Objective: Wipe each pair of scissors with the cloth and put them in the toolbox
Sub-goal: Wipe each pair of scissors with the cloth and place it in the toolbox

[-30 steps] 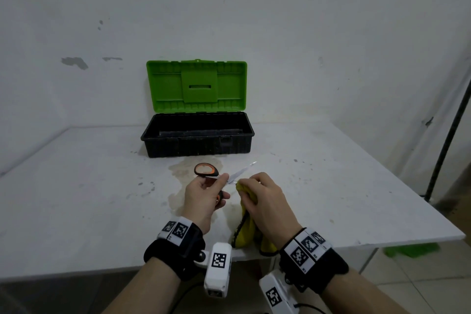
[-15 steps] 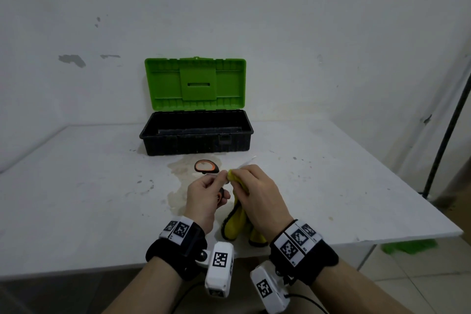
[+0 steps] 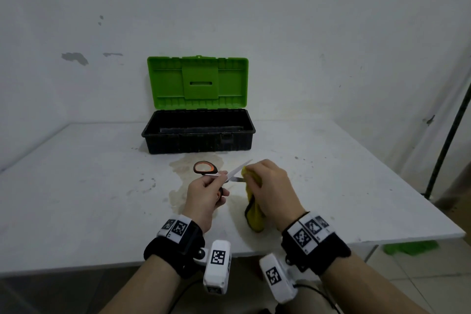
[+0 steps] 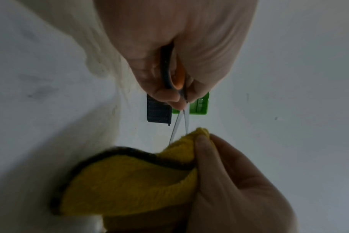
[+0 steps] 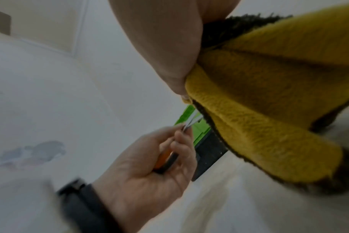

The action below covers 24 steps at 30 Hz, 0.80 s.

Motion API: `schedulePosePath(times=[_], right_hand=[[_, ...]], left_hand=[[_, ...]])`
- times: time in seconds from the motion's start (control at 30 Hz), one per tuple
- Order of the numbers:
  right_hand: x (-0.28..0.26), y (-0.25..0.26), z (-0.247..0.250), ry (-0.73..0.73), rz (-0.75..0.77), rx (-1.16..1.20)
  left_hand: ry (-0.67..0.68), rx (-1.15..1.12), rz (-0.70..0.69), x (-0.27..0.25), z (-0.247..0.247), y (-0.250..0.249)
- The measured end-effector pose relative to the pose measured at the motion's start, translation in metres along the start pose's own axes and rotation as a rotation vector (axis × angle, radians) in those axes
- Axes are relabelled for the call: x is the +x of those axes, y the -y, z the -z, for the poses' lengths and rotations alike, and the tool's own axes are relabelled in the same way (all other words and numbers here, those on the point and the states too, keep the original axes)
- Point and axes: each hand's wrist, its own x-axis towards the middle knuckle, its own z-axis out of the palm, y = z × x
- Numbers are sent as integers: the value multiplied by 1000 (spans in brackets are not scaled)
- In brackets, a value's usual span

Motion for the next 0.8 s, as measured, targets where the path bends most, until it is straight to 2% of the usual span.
schedulePosePath(times=[0.1, 0.27, 0.37, 0.47, 0.53, 0.6, 0.67, 0.73, 0.8], right_hand=[[-8, 10, -10, 37, 67, -12], [-1, 13, -16, 0, 51, 20], [9, 8, -13, -6, -11, 11], [22, -10, -3, -105, -149, -6], [22, -15, 3, -151, -147, 7], [16, -7, 2, -114, -45, 29], [6, 3, -6, -11, 53, 10], [1, 4, -13, 51, 69, -42], [5, -2, -13, 38, 28, -46]], left_hand=[[13, 8, -48, -2, -4, 1], [39, 1, -93, -7, -8, 2], [45, -5, -84, -7, -7, 0], [31, 16, -99, -4, -3, -1], [17, 29, -102, -2, -1, -1], [11, 11, -90, -1, -1, -2], [23, -4, -82, 0, -3, -2], [45, 13, -75, -1, -5, -1], [57, 26, -66, -2, -6, -1]])
